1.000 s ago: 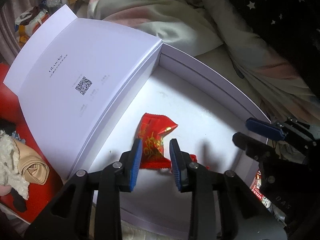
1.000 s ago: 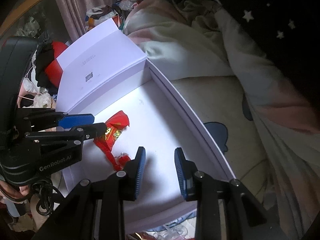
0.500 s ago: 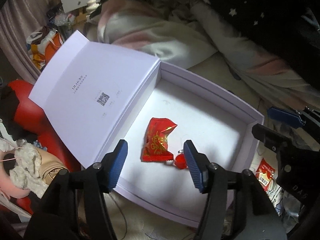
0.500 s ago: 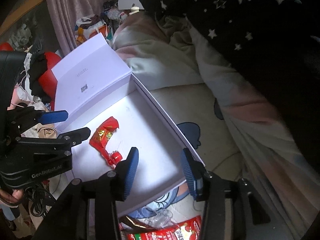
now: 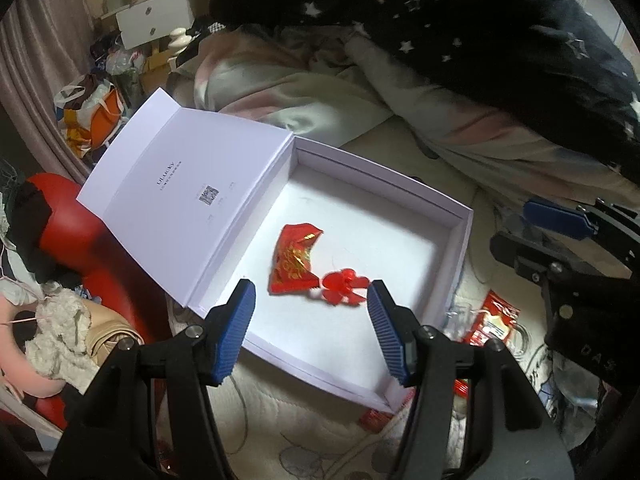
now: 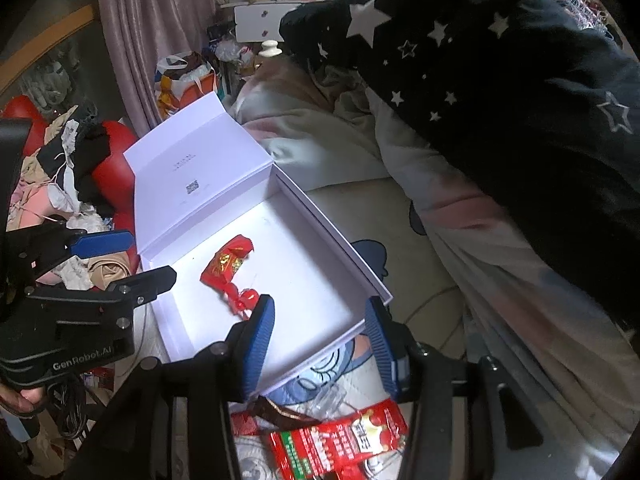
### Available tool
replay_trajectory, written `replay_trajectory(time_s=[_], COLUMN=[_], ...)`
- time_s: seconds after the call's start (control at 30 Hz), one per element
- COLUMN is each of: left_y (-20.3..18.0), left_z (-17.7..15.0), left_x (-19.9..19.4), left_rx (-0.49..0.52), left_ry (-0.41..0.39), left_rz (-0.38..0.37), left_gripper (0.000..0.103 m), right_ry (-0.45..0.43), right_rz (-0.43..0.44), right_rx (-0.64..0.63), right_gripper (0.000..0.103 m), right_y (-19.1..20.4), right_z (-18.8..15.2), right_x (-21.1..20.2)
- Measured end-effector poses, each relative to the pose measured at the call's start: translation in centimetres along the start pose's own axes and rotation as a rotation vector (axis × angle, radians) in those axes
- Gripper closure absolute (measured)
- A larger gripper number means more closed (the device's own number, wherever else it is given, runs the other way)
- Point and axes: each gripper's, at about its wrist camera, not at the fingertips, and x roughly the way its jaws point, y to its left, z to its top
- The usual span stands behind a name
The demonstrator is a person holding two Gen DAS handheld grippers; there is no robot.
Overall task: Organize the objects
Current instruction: 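Open both grippers to drop the candy and fan inside the box, then lift, then move both grippers back toward the remaining red packets beside the box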
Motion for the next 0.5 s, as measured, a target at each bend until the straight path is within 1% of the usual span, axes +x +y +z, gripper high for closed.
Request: replay_trajectory(time_s=[0.23,0.5], left_y=[-1.6,-3.5], left_z=[-1.8,-4.1], left_x=[-2.4,-3.6], left_rx=[0.019,0.037], left_ry=[-0.035,-0.036], left_rz=[-0.017,-0.033], left_gripper=[0.046,0.046], right_ry=[-0.031,-0.037], right_rz=[-0.013,-0.031], right_rx=[0.014,0.044], right_gripper=[0.055,0.055], right_y=[-0.1,-0.9], right_z=[-1.6,-4.4], right_x=[-2.6,-4.8])
